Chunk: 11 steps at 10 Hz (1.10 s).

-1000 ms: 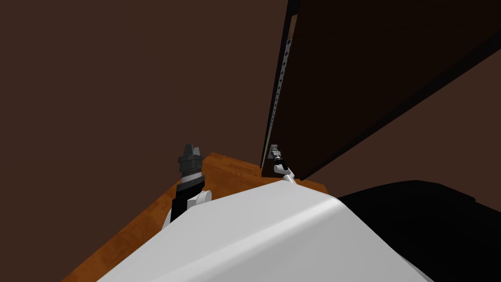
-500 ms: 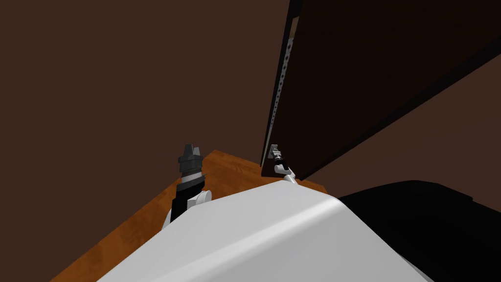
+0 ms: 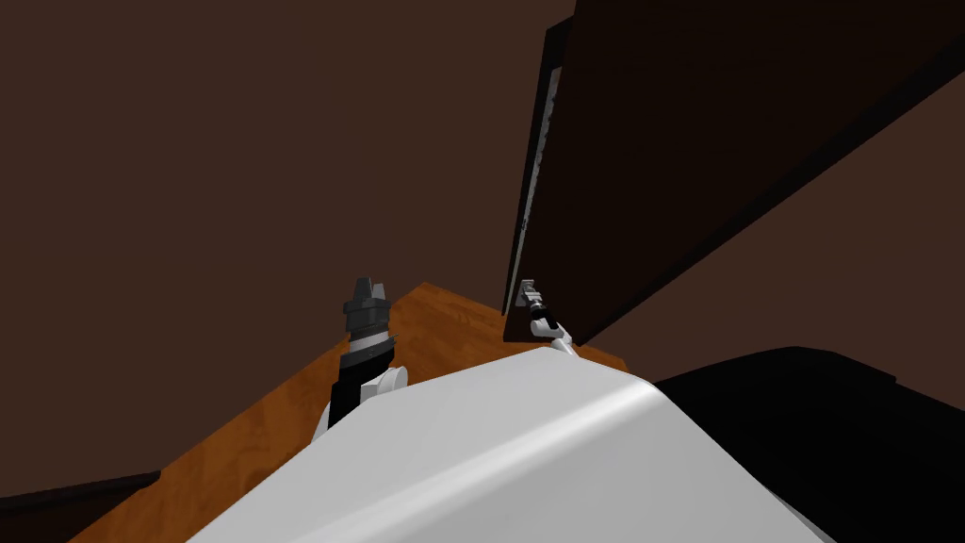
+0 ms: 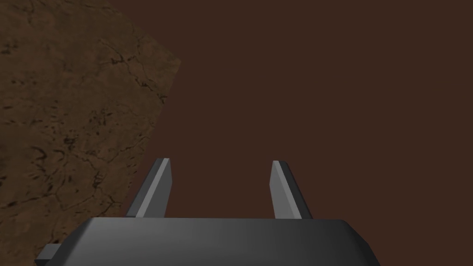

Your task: Pull the door open

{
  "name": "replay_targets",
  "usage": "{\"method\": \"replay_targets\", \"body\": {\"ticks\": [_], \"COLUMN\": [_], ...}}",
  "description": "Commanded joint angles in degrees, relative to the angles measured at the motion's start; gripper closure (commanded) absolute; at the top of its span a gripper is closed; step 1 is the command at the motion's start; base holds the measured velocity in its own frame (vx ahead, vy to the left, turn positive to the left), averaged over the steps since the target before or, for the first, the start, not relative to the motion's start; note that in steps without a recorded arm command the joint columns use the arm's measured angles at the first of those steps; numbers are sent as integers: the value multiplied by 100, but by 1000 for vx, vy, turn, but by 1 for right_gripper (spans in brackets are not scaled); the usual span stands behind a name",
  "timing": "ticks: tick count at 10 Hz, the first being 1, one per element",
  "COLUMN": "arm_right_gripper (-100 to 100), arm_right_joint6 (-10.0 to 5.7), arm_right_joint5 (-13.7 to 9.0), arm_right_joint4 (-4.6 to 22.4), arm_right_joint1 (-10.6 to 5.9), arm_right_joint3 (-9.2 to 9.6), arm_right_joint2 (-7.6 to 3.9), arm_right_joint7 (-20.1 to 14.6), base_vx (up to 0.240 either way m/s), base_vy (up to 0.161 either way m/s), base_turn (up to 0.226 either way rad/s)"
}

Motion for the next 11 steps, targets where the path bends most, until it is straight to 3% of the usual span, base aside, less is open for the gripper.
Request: {"method": "replay_targets", "body": {"ticks": [1, 3, 4, 11], "arm_right_gripper": [100, 100, 100, 100], "arm_right_joint6": [-46, -60, -82, -195], "arm_right_joint5": [0, -6, 16, 89], "arm_right_joint4": [-46, 21, -21, -237], "arm_right_joint1": [10, 15, 71, 267], "arm_right_joint3": [118, 148, 272, 684], "arm_right_joint2": [-87, -116, -194, -551], "arm_right_joint7": [-114, -145, -260, -690], "base_vx": [-217, -165, -167, -223], "base_vy": [-99, -77, -41, -57], "base_turn": [154, 120, 121, 111]}}
